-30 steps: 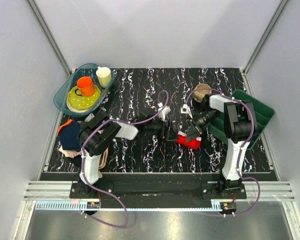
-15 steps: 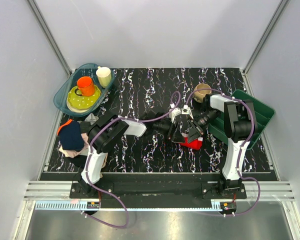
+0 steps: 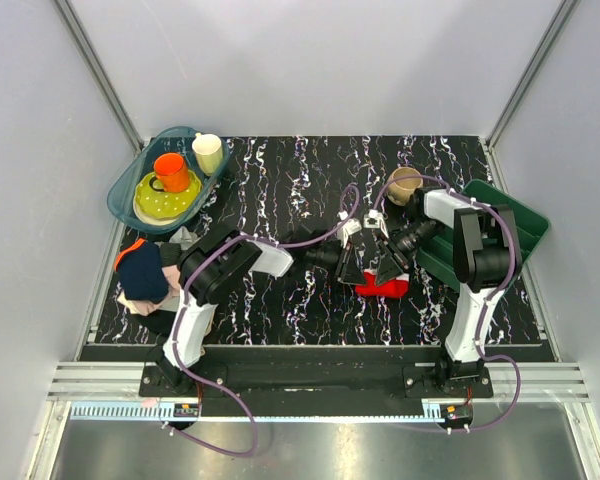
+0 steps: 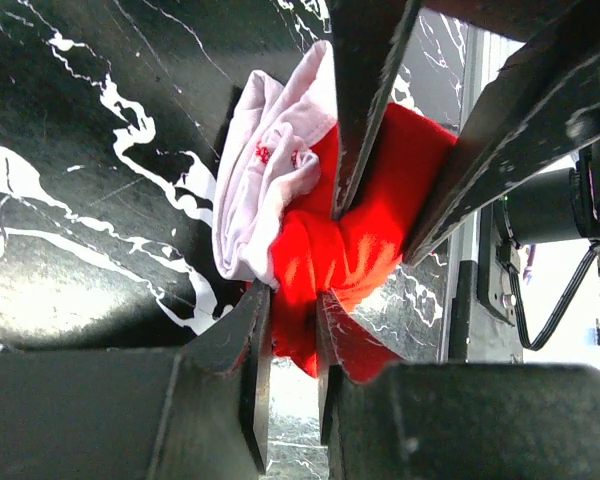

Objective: Roll the underwear
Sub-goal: Roll the underwear to the center of the board.

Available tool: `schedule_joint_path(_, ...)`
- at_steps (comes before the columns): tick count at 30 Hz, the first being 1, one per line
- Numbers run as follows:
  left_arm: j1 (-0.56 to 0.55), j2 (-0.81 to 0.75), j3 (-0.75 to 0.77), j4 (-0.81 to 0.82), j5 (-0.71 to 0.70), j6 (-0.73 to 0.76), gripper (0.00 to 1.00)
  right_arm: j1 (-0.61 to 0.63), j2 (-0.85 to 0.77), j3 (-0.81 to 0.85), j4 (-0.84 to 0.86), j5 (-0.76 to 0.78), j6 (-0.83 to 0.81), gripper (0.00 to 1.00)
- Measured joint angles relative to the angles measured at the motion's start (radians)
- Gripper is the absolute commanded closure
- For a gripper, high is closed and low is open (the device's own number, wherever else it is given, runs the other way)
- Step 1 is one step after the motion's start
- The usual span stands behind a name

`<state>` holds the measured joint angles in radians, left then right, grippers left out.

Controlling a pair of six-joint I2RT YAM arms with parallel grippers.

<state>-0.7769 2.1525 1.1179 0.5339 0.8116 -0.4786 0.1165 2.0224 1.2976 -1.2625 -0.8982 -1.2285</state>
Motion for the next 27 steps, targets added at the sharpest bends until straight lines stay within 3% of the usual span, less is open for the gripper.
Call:
schedule_joint_path(4, -0.01, -0.038, -0.059, 0.029, -0.04, -0.017, 0.49, 0.003, -0.071, -0.02, 0.03, 0.019, 0.012, 0.71)
schedule_joint_path(7, -0.016, -0.094, -0.131, 0.034, -0.083, -0.014, 0.37, 0.008, -0.109, -0.038, 0.043, 0.038, 0.022, 0.72)
schedule_joint_path(14, -0.02, -0.319, -0.307, 0.015, -0.198, 0.069, 0.25, 0.008, -0.12, -0.119, 0.067, 0.079, 0.026, 0.74)
schedule_joint_path(15, -0.02, -0.35, -0.323, 0.013, -0.212, 0.089, 0.07, 0.008, -0.124, -0.129, 0.071, 0.084, 0.027, 0.73)
schedule_joint_path(16, -0.022, -0.38, -0.336, 0.006, -0.224, 0.116, 0.01, 0.008, -0.131, -0.14, 0.074, 0.089, 0.027, 0.73)
schedule_joint_path(21, -0.067, -0.474, -0.344, -0.046, -0.282, 0.278, 0.01, 0.008, -0.19, -0.2, 0.095, 0.123, 0.027, 0.73)
schedule_joint_path(27, -0.211, -0.466, -0.251, -0.212, -0.384, 0.545, 0.01, 0.008, -0.195, -0.225, 0.113, 0.129, 0.056, 0.73)
